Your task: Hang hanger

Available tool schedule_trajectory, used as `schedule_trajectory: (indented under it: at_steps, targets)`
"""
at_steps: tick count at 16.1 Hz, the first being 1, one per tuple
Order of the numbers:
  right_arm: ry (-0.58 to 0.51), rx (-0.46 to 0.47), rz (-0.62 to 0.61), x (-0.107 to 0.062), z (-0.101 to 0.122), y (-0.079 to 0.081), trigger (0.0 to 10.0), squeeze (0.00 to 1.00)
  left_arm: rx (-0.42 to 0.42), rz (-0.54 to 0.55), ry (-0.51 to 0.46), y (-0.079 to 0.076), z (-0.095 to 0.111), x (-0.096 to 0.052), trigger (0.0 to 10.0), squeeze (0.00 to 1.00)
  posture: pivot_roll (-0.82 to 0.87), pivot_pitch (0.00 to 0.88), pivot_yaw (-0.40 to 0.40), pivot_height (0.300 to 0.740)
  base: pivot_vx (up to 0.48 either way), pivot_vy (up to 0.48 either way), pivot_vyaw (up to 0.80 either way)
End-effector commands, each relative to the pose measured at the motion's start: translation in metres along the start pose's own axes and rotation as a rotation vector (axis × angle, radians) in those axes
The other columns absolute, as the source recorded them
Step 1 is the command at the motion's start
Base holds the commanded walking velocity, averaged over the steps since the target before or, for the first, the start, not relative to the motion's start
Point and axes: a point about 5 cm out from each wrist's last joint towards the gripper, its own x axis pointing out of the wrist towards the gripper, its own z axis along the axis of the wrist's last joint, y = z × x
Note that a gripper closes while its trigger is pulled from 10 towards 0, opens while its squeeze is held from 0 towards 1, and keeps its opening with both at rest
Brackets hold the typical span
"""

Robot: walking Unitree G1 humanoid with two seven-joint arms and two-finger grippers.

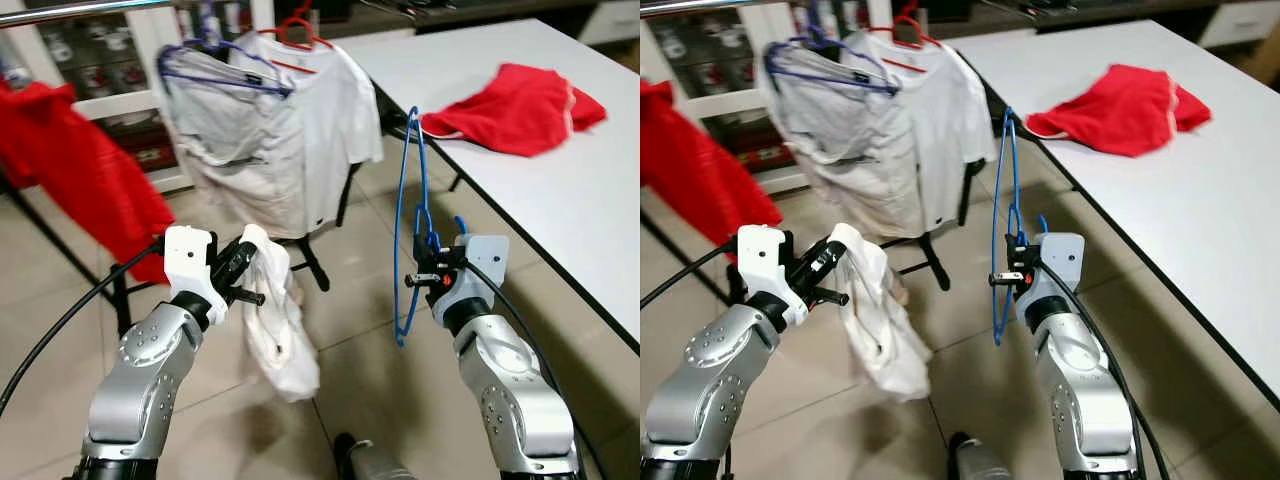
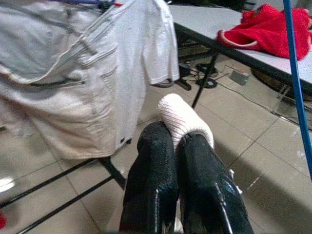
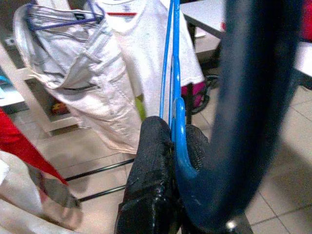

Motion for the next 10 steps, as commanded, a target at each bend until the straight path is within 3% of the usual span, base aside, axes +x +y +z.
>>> schedule_trajectory:
  at_steps: [1,7,10]
  targets:
    - [-0.012,-0.006,-0.008,-0.0029,0.0032,-0.0028,10.0,0.00,0.026,-0.004,-0.028,-0.0016,0.0071,0.0013,10.0,0.00,0.00,0.098,0.005,0.740,0.000,0.000,-0.80]
    - [-0.007,0.008,-0.031,-0.0070,0.0001,-0.0051,10.0,0.00,0.017,-0.039,-0.022,-0.0072,0.0078,-0.0004,10.0,0.00,-0.01,0.098,0.007,0.740,0.000,0.000,-0.80]
    - [-0.003,0.004,-0.039,-0.0089,0.0001,-0.0073,10.0,0.00,0.015,-0.040,-0.020,-0.0087,0.0068,0.0001,10.0,0.00,-0.02,0.096,0.002,0.740,0.000,0.241,-0.80]
